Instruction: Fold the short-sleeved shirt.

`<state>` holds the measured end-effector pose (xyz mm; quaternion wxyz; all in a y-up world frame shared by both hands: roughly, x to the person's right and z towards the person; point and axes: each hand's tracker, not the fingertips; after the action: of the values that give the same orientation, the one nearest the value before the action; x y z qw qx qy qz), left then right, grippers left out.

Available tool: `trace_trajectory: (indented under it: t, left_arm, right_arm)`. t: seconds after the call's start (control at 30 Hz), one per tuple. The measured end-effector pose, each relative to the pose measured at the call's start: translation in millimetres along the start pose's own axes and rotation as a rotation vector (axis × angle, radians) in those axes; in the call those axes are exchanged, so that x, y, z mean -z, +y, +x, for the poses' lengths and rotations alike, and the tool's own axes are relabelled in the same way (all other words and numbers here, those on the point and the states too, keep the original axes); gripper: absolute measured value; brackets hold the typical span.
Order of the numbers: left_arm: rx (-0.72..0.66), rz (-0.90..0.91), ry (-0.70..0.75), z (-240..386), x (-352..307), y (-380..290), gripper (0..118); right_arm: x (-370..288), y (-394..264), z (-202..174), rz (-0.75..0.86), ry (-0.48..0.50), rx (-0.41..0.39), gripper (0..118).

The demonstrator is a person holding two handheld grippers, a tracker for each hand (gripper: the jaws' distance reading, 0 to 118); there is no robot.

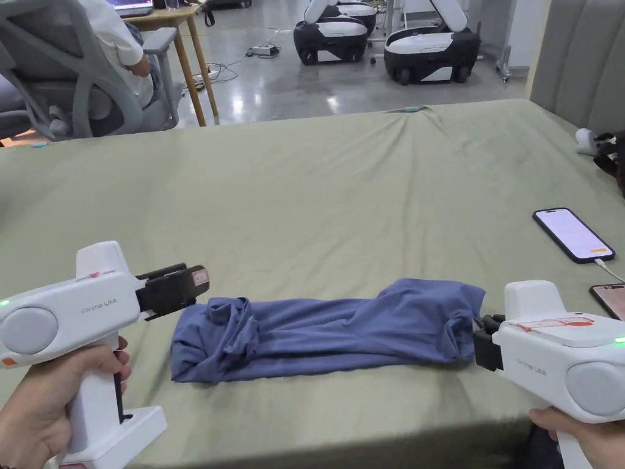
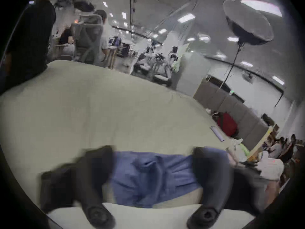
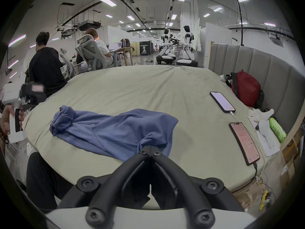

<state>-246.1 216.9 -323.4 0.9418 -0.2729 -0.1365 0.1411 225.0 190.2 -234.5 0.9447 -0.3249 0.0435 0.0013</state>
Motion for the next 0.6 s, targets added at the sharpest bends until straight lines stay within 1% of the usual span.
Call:
trace_trajectory:
  t: [0.03, 0.07, 0.13, 0.2, 0.27, 0.37, 0.47, 0.6]
  left_arm:
    - [0.010, -0.009, 0.034, -4.6, 5.3, -5.6, 3]
    - [-0.001, -0.009, 0.108, -7.9, 5.8, -13.2, 2]
    - [-0.008, -0.071, 0.048, -11.8, 14.9, -21.5, 1]
    - [-0.027, -0.086, -0.017, -10.6, 19.5, -31.7, 1]
    - [-0.016, -0.106, -0.067, -2.3, 30.5, -39.2, 1]
    - [-0.028, -0.217, -0.062, 5.2, 60.5, -53.5, 1]
    - [-0.025, -0.276, -0.109, 26.4, 96.0, -68.1, 1]
    - [-0.036, -0.266, -0.106, 61.3, 113.3, -66.6, 1]
  right_arm:
    - [-0.1, -0.8, -0.4, -0.003, 0.002, -0.001, 0]
    - [-0.2, -1.3, -0.4, -0.006, 0.005, -0.004, 0]
    - [-0.4, -1.0, -0.9, -0.012, 0.005, -0.009, 0]
    - [-0.3, -1.3, 0.1, -0.015, -0.001, -0.008, 0]
    - [0.9, -1.7, 1.5, -0.018, -0.003, -0.006, 0]
    - [2.3, -3.3, 3.3, -0.026, -0.002, -0.005, 0]
    - [2.7, -5.8, 4.7, -0.033, -0.002, 0.002, 0]
    - [4.1, -8.7, 5.9, -0.043, 0.001, 0.004, 0]
